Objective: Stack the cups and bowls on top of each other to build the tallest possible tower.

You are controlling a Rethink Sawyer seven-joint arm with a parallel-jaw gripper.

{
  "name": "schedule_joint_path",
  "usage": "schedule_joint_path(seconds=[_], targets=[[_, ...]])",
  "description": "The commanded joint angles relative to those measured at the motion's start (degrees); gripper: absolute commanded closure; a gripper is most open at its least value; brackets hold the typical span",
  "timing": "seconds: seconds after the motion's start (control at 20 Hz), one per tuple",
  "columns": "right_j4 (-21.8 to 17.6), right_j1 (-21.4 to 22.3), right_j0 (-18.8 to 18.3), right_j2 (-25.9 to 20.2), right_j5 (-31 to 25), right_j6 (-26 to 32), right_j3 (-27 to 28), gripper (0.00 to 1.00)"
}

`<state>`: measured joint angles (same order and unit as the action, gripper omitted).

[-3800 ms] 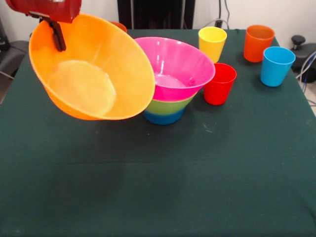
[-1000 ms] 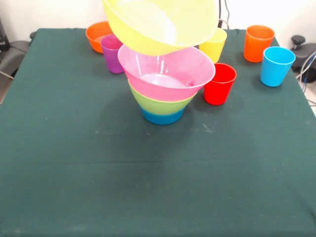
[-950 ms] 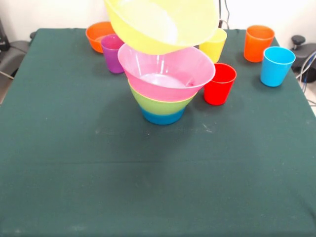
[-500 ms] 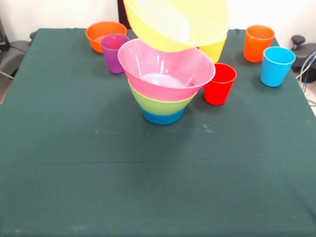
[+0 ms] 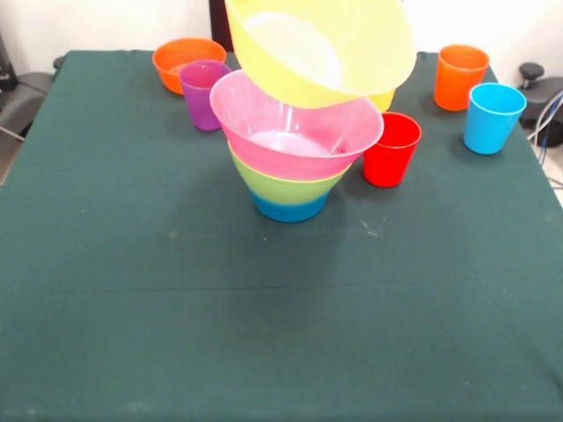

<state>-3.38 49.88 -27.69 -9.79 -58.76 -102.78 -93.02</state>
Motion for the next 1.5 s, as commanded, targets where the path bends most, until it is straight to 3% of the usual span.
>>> schedule_joint_path(seconds=[0.05,0.5,0.9,1.5], targets=[[-0.52,-5.38,0.85,-0.32,5.04,-6.64,-1.73,1.0],[-0.53,-6.51,-0.39,-0.37,7.05,-4.2,-1.99,1.0],[-0.62,-10.2,-0.84,-1.03,9.28,-3.49,-0.12,1.0],[0.89,-10.11,-2.26,-2.11,11.15,-1.96,-2.59,1.0]])
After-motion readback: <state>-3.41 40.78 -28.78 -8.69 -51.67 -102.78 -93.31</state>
